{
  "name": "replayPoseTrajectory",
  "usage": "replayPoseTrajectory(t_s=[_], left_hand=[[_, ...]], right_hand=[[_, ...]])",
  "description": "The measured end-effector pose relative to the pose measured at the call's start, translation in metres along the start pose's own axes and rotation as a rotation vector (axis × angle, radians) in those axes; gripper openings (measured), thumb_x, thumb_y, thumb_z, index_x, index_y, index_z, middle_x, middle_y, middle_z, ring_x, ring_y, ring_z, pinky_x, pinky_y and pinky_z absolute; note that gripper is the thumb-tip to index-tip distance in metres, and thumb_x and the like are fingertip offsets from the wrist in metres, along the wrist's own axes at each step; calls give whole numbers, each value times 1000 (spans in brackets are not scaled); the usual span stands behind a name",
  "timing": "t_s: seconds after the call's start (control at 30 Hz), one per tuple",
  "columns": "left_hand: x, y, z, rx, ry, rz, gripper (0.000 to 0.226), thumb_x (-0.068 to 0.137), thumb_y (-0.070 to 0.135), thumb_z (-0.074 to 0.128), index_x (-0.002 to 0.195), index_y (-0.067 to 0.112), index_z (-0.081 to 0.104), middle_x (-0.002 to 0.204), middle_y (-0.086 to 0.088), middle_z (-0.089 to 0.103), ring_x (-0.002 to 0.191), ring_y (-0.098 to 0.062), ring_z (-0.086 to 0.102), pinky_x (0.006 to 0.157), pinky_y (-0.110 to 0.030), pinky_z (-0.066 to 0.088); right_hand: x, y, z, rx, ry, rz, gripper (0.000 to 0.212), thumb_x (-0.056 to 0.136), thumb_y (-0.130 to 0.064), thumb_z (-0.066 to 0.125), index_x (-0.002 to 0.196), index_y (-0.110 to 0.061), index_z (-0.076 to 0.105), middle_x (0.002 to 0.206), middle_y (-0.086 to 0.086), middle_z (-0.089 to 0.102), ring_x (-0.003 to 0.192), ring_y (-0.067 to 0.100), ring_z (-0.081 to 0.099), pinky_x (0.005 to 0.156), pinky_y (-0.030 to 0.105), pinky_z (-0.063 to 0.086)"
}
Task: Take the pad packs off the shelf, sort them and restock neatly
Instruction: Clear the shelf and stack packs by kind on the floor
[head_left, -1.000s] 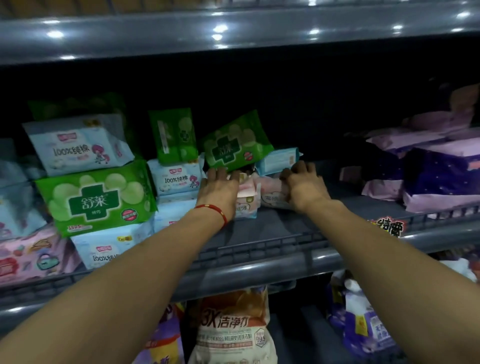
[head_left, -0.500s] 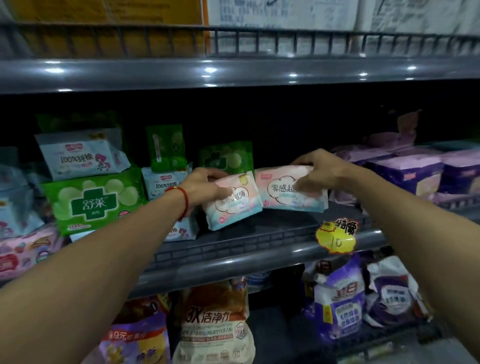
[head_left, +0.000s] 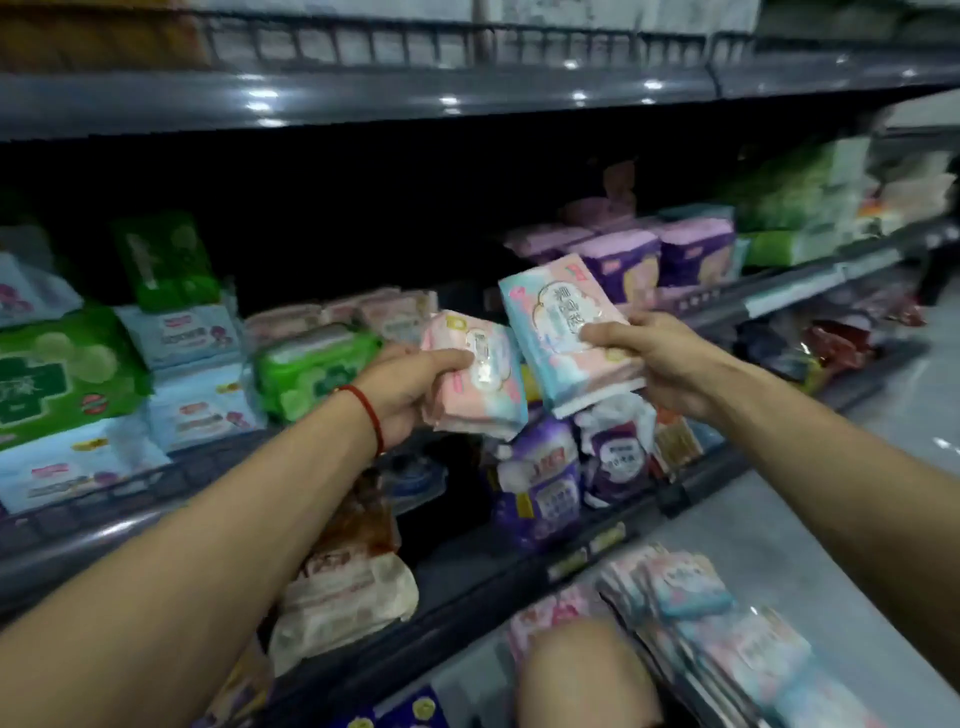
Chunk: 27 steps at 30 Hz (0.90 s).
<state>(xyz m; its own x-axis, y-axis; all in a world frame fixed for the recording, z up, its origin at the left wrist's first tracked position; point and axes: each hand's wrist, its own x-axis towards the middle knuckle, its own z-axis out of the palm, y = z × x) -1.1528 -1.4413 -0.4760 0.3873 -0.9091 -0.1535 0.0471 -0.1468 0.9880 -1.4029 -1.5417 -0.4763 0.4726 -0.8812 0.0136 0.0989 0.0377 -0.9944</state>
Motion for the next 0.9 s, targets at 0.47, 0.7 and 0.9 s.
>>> replayPoseTrajectory(t_s=[0.47, 0.7, 0.9], left_hand=[[-32, -226, 268, 39, -402, -588, 9, 99, 4, 59, 94, 6, 66, 66, -10, 74, 51, -20, 71, 44, -38, 57], [-18, -279, 317, 156, -489, -610, 21, 95, 5, 64, 115, 0, 64, 108, -22, 74, 100, -40, 72, 89, -65, 55], [42, -357, 326, 486, -416, -384, 78, 54, 46, 70, 128, 22, 62, 127, -8, 65, 108, -32, 66, 95, -49, 56]], right_hand=[[-180, 201, -176, 365, 369, 393, 58, 82, -13, 75, 135, 4, 57, 119, 21, 70, 87, 30, 72, 75, 38, 60], [-205, 275, -196, 530, 598, 388, 50, 94, -17, 68, 140, -10, 50, 125, 15, 71, 107, 33, 72, 83, 44, 60], [-250, 330, -228, 443, 1052, 377, 46, 90, -6, 72, 133, -4, 55, 122, 15, 73, 102, 32, 75, 81, 41, 60]])
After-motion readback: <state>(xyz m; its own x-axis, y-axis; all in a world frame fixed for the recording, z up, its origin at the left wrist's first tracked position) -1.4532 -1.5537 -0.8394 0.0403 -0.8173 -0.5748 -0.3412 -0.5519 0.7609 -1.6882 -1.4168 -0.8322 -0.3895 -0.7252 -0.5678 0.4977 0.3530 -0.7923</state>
